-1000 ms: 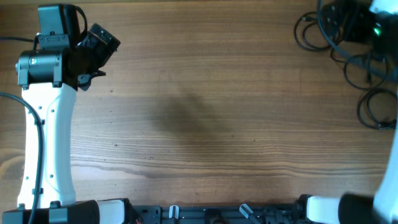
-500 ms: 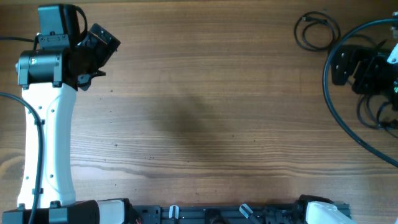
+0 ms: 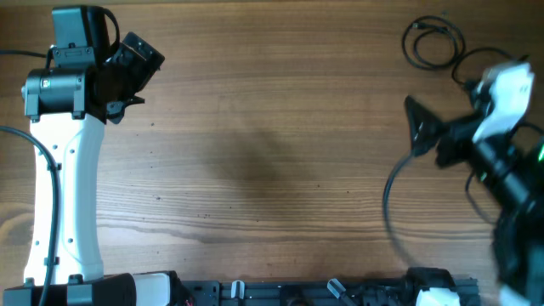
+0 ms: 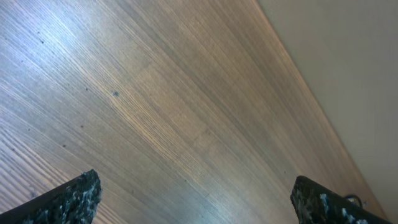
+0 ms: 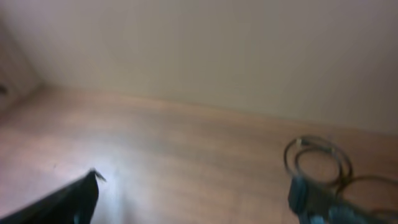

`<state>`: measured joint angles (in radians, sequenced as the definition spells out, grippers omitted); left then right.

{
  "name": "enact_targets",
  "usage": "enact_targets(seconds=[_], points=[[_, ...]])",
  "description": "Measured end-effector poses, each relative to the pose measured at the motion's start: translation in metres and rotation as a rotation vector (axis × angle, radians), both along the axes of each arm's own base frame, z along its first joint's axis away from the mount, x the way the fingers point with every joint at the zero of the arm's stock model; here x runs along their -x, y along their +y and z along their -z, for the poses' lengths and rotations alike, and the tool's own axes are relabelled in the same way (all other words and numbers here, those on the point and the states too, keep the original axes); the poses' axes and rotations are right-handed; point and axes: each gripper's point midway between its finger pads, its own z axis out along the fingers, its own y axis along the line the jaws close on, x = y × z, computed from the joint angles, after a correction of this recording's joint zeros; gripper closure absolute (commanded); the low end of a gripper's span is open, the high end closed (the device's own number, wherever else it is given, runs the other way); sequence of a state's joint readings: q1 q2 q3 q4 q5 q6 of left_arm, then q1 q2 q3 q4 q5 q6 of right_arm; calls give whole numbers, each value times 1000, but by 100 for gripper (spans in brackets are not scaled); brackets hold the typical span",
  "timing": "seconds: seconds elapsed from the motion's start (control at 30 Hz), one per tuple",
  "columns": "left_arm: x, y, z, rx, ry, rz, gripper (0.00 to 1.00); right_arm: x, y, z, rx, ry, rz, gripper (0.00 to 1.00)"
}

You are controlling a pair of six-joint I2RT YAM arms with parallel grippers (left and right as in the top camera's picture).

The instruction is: Untangle cables

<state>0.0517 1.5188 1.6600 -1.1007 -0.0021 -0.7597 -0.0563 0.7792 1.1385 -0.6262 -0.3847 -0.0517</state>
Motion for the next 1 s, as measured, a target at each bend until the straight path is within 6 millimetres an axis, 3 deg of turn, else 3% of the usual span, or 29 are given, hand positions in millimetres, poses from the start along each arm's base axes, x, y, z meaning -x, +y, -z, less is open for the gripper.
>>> enact_targets(seconds=[0.13,0.4,0.77,1.0], points=[[0,0,0,0,0,0,0,19,5,43,3,-155,-14,0],[0,0,0,0,0,0,0,31,5,147,-4,-296,-10,0],[0,0,0,0,0,0,0,29,1,198,0,-276,41,0],[0,0,0,0,0,0,0,28,-2,203,-1,-263,55,0]])
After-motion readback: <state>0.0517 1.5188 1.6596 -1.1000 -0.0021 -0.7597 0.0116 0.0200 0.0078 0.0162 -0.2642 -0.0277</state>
